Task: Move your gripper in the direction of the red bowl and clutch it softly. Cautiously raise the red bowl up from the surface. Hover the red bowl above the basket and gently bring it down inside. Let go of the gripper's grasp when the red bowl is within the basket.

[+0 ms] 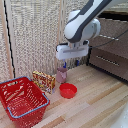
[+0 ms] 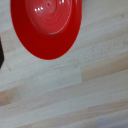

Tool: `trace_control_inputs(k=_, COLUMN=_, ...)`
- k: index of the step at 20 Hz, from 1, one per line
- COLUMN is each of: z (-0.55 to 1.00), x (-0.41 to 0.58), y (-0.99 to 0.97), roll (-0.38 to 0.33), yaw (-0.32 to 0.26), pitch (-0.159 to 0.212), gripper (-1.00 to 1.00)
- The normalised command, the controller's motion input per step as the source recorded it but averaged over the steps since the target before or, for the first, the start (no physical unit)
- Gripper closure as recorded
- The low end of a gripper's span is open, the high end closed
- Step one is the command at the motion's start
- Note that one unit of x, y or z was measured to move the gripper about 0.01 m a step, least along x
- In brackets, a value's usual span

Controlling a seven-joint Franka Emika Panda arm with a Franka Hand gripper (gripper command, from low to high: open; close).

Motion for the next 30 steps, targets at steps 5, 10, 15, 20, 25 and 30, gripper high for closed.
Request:
trace_control_inputs(k=5, z=-0.57, x=-0.216, y=-0.2, roll=0.0, yaw=0.023, pitch=0.0, gripper=-1.0)
trace_control_inputs(k=10, z=-0.52, x=-0.036, y=-0.19, roll=0.0, yaw=0.052, pitch=0.0, gripper=-1.0)
trace_control_inputs(k=15, z=-0.48, x=0.0, y=-0.2, roll=0.0, yaw=0.062, pitch=0.0, gripper=-1.0)
trace_control_inputs(k=20, z=-0.43, x=0.0, y=-0.2, roll=0.0, yaw=0.058, pitch=0.0, gripper=-1.0)
trace_control_inputs(k=25, z=-0.22, x=0.0, y=-0.03, roll=-0.002, yaw=0.03, pitch=0.006, gripper=1.0)
trace_control_inputs(k=30, z=-0.05, x=-0.003, y=0.0, roll=0.0, yaw=0.0, pitch=0.001, gripper=1.0)
